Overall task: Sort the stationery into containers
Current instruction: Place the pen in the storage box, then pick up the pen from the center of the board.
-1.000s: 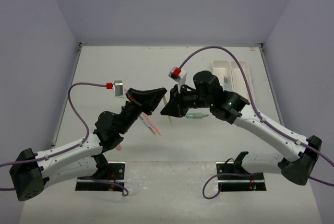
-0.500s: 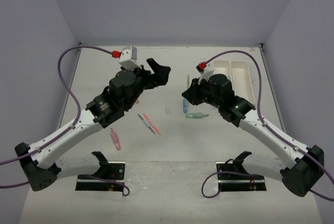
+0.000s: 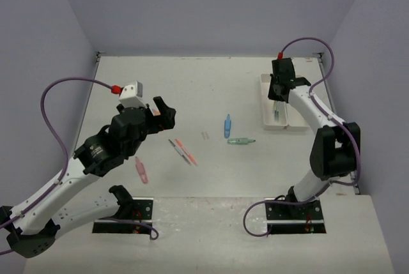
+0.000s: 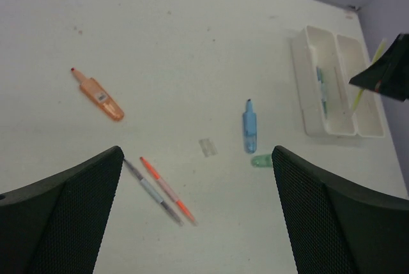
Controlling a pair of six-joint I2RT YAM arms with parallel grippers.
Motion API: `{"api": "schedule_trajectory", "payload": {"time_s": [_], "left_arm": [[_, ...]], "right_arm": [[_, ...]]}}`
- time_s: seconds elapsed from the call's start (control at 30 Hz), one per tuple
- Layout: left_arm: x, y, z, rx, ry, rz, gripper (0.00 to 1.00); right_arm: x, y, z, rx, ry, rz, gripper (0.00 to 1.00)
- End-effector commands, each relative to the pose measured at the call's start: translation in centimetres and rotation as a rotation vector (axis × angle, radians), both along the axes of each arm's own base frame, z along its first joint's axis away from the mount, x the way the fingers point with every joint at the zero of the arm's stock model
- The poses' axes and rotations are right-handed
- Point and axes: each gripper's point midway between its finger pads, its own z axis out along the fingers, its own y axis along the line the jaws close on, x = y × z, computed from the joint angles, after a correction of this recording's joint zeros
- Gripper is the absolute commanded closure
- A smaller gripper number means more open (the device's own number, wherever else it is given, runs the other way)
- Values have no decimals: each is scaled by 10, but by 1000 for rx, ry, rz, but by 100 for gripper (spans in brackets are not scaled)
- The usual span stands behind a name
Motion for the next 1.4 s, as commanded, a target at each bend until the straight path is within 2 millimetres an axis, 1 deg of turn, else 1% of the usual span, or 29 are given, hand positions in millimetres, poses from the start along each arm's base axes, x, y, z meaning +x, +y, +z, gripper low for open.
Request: {"api": "schedule_trajectory", "payload": {"time_s": [0.0,0.07,0.1,0.13,0.17,0.23,0.3,0.37,0.4,0.43,0.5,0.57,0.63,0.7,0.73,0.77,0.8,0.83,0.9,0.97,1.0,1.03,1.07,1.1,1.13,1.17,1.23,1.27,1.37], "left_arm": [[-23,16,-32,137,73,-76,0],[-27,20,-38,162,81,-89,0],[-30,24,-42,177,89,-89,0],[-31,25,-42,179,88,-91,0],[-32,28,-44,188,84,-90,0],[-33,34,-49,213,76,-85,0],[-35,38,-50,207,65,-75,0],[-37,37,-43,190,42,-89,0],[-35,41,-40,186,27,-68,0],[-35,46,-39,181,14,-42,0],[-35,58,-36,163,-3,19,0],[-36,67,-34,149,-10,70,0],[-39,78,-29,117,-31,114,0],[-42,85,-26,92,-41,148,0],[-43,88,-25,76,-43,163,0],[-45,93,-23,65,-52,178,0],[-46,95,-21,58,-58,187,0],[-47,97,-20,51,-63,189,0],[-47,97,-20,45,-68,190,0],[-47,97,-20,45,-66,190,0],[-47,97,-20,47,-64,189,0],[-47,96,-20,47,-64,188,0],[-47,96,-21,50,-62,186,0],[-46,95,-21,53,-60,184,0],[-46,94,-21,56,-59,181,0],[-45,93,-22,60,-57,177,0],[-45,91,-22,62,-58,167,0],[-45,91,-22,64,-58,164,0],[-44,89,-22,65,-59,155,0]], "right_arm": [[33,-21,2,-99,22,-33,100],[39,-24,-3,-118,46,-51,95],[43,-25,-6,-123,48,-59,89],[44,-25,-7,-123,56,-62,79],[45,-24,-6,-117,58,-61,72],[47,-20,-2,-103,56,-54,63],[45,-21,5,-101,52,-63,57],[42,-18,17,-92,31,-66,55],[39,-12,22,-85,22,-54,54],[34,-3,34,-67,-4,-44,54],[20,36,53,-32,-64,47,56],[-5,93,49,23,-68,194,58],[-34,158,60,174,-129,343,63],[-70,216,48,261,-128,484,68],[-93,243,38,274,-101,546,70],[-98,255,36,278,-103,563,71],[-112,280,27,273,-77,617,72],[-118,293,22,255,-71,637,72],[-127,315,8,207,-37,681,74],[-136,335,3,181,-24,726,74],[-139,342,-14,135,11,745,75],[-140,349,-9,142,0,756,75],[-142,355,-28,102,39,769,77],[-143,359,-37,78,59,780,79],[-144,362,-38,75,63,788,80],[-146,365,-45,67,80,797,81],[-148,368,-53,57,104,806,81],[-149,367,-62,39,129,807,80],[-156,372,-71,32,157,828,79]]}}
